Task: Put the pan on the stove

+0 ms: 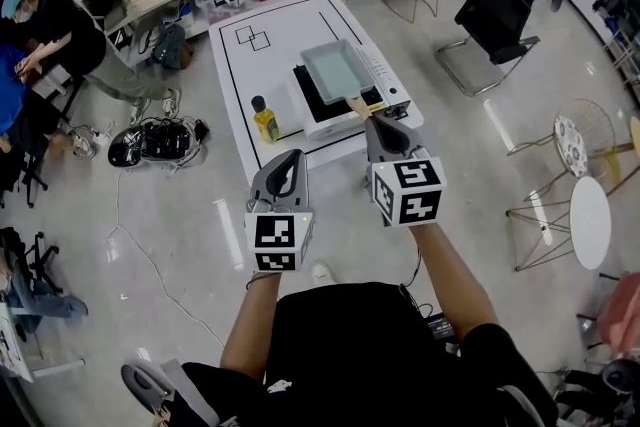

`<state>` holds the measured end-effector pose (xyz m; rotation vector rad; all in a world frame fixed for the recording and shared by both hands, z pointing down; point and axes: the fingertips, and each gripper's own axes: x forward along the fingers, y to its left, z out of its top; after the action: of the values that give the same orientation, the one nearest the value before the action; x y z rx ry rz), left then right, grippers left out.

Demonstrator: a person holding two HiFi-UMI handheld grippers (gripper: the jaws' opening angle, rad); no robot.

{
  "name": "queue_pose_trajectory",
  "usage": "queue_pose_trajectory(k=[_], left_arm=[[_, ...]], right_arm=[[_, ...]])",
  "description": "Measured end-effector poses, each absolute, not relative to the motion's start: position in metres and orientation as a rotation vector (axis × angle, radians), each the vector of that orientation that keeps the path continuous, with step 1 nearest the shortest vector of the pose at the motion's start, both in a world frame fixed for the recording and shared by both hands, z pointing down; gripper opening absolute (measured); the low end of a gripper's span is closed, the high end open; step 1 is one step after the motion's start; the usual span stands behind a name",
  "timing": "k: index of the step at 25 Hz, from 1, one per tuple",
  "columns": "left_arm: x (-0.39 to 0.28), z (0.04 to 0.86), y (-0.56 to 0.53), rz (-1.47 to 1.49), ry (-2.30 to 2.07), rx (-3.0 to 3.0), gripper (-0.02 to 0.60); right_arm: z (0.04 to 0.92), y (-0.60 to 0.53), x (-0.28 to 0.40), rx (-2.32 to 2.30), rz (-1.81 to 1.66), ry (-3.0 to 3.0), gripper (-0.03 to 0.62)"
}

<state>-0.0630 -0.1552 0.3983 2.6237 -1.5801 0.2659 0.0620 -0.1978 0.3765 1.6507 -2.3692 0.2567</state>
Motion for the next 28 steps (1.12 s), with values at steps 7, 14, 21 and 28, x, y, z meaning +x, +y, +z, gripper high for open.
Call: queue_pose_trajectory(k=[7, 14, 21, 28], left_arm=[[-0.037, 0.388, -0.14, 0.246, -1.604, 2.609, 0.011], [-0.025, 0.384, -0.119, 0.257, -1.651, 2.601, 0.011], [-0.019, 0.38, -0.103, 0.241, -1.68, 2.563, 0.011], [-0.013, 0.378, -0.089, 0.233, -1.7, 2.548, 0.011]], right_arm=[[0.366, -0.182, 0.079, 1.605, 0.241, -2.419, 0.002], [0.364, -0.164, 0.094, 1.586, 0.237, -2.443, 0.002], [0.364, -0.148, 0.102, 1.556, 0.237, -2.471, 0.002], [0.363, -0.134, 0.106, 1.536, 0.233, -2.482, 0.002]])
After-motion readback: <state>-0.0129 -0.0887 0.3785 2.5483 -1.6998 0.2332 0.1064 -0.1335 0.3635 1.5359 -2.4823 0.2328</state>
